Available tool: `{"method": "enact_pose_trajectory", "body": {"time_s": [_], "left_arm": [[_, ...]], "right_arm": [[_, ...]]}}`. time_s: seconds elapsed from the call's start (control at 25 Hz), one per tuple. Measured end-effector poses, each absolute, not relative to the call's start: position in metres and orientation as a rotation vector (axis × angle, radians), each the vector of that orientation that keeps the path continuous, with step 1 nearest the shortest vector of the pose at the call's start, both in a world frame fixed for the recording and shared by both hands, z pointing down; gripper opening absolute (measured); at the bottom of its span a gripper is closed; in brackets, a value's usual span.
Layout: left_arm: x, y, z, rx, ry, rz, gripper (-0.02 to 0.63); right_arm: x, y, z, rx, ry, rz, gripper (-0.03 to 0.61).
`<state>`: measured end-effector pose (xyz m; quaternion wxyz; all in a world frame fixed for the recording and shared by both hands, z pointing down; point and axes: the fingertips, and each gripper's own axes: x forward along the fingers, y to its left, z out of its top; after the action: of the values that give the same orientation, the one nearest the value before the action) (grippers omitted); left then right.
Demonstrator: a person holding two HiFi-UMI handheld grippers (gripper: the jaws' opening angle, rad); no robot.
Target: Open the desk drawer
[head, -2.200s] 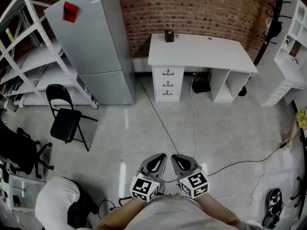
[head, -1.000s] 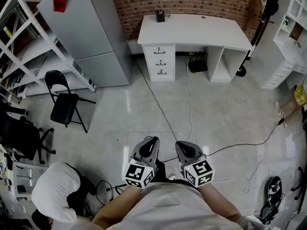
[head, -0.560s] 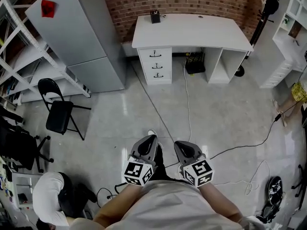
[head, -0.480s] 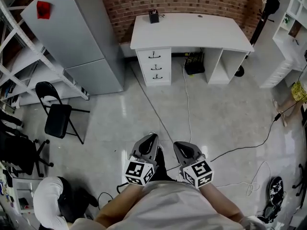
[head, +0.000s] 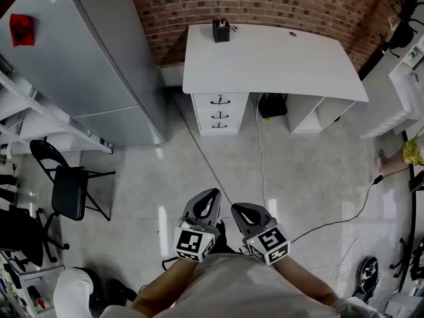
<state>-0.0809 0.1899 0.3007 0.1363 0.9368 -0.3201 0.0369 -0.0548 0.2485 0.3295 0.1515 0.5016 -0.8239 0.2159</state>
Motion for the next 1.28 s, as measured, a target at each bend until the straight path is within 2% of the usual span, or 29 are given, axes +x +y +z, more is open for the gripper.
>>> {"method": "enact_pose_trajectory", "body": {"time_s": [0.36, 0.92, 1.28], "left_arm": [[-0.054, 0.092, 0.311, 2.643, -0.832, 0.04, 0.018], [-0.033, 0.021, 0.311, 2.656, -0.895, 0.142, 0.018], [0.035, -0.052, 0.297, 2.636, -1.018, 0.136, 0.018]], "right_arm": [[-0.039, 0.139, 0.328, 1.424, -2.303, 0.616, 0.015], [0.012, 0.039, 0.32, 1.481, -2.382, 0.619, 0.015], [0.076, -0.032, 0.323, 1.323, -2.457, 0.582, 0.015]]}}
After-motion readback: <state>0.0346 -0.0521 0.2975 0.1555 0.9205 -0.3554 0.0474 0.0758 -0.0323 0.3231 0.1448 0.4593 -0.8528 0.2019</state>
